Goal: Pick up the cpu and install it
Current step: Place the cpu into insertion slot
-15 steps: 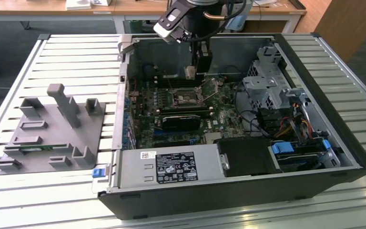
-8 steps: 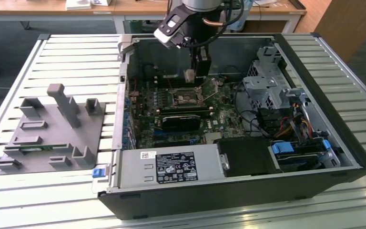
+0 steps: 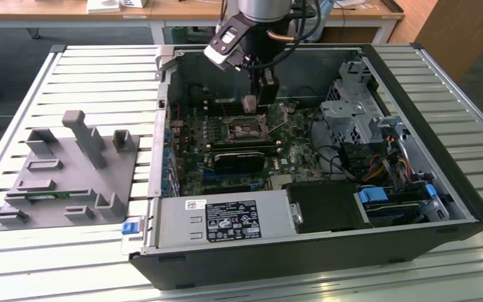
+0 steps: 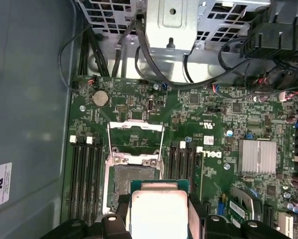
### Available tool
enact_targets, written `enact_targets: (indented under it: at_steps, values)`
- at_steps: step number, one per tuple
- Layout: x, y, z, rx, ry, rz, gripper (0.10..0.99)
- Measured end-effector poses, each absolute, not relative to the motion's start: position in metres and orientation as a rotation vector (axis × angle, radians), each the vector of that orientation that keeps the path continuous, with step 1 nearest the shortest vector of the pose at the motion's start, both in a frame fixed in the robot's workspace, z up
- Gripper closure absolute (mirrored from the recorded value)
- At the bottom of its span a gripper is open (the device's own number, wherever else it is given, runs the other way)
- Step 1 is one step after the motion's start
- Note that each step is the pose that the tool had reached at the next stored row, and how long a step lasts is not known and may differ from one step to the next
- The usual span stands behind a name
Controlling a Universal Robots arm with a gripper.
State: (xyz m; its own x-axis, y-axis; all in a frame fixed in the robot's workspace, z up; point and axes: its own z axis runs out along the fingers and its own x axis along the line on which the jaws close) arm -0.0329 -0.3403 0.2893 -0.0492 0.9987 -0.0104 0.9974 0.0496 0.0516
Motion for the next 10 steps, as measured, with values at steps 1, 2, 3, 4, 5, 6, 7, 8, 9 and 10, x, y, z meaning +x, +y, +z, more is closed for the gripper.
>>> enact_targets:
  at_steps: [1, 2, 3, 4, 5, 6, 7, 8, 9, 10]
  values:
    - [-0.033, -0.340, 0.288, 2.136, 2.244, 0.047, 0.545]
    - [-0.033, -0.340, 0.287, 2.136, 2.244, 0.047, 0.545]
    - [-0.033, -0.340, 0.286, 2.136, 2.244, 0.047, 0.545]
    - [-0.033, -0.340, 0.284, 2.136, 2.244, 0.047, 0.545]
    - [-0.033, -0.340, 0.283, 2.136, 2.244, 0.047, 0.545]
    - [-0.033, -0.340, 0.282, 2.136, 2.244, 0.047, 0.545]
    - [-0.033, -0.340, 0.280, 2.136, 2.244, 0.047, 0.545]
    - [-0.033, -0.340, 0.280, 2.136, 2.244, 0.047, 0.545]
    - [-0.033, -0.340, 0.279, 2.136, 2.244, 0.047, 0.545]
    - [-0.033, -0.340, 0.278, 2.136, 2.244, 0.047, 0.545]
